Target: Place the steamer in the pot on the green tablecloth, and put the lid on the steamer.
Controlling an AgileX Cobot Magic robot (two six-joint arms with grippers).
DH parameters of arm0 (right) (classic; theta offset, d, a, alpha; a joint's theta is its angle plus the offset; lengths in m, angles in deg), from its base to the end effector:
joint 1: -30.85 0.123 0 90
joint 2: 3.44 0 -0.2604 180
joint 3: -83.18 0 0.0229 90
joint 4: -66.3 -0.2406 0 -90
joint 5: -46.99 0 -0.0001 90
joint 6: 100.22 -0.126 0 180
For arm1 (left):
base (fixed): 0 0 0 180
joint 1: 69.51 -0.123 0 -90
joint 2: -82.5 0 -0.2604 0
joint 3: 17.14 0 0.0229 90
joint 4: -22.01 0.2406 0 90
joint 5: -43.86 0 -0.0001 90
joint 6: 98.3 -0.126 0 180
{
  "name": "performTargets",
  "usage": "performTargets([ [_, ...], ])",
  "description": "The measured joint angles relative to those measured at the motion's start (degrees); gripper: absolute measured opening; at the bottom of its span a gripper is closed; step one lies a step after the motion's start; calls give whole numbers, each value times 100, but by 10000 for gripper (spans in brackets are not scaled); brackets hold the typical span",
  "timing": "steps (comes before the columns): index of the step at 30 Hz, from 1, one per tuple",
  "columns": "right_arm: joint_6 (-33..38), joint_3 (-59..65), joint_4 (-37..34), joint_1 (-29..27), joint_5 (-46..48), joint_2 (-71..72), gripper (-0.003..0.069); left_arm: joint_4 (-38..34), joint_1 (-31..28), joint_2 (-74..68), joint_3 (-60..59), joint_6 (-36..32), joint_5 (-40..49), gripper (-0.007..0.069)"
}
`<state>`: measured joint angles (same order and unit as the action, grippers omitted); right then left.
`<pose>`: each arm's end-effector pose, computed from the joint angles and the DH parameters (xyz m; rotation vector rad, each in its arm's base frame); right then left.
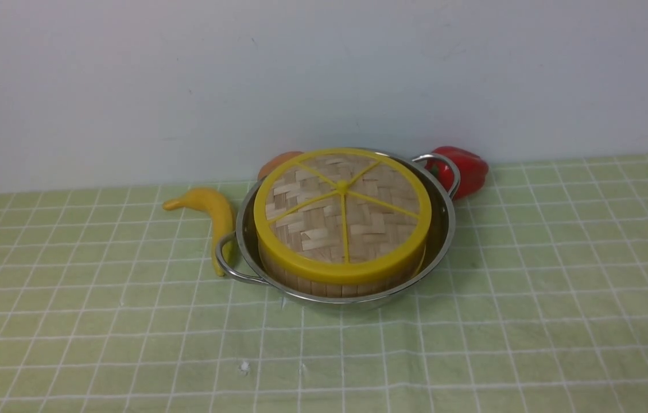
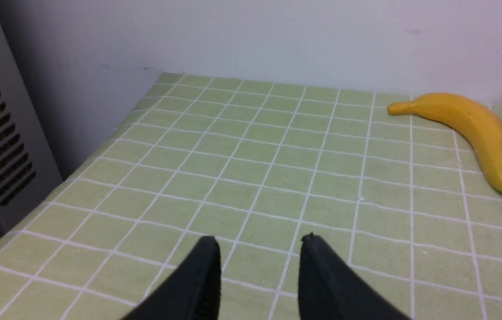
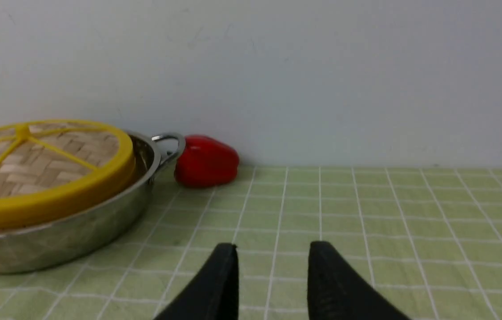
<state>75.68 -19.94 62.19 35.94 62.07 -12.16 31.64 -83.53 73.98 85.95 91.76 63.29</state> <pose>0.1039 0.0116 0.1804 0.0321 1.7598 0.1836 0.0975 0.0316 0.1718 -0.2777 1.8093 0.2113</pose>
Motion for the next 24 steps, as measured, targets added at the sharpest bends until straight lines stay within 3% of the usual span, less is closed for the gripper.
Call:
performTargets([
  [5, 0, 11, 38, 0, 464, 0, 240, 0, 0, 0, 0, 0, 0, 243],
  [24, -6, 11, 38, 0, 482, 0, 240, 0, 9, 0, 0, 0, 0, 243],
])
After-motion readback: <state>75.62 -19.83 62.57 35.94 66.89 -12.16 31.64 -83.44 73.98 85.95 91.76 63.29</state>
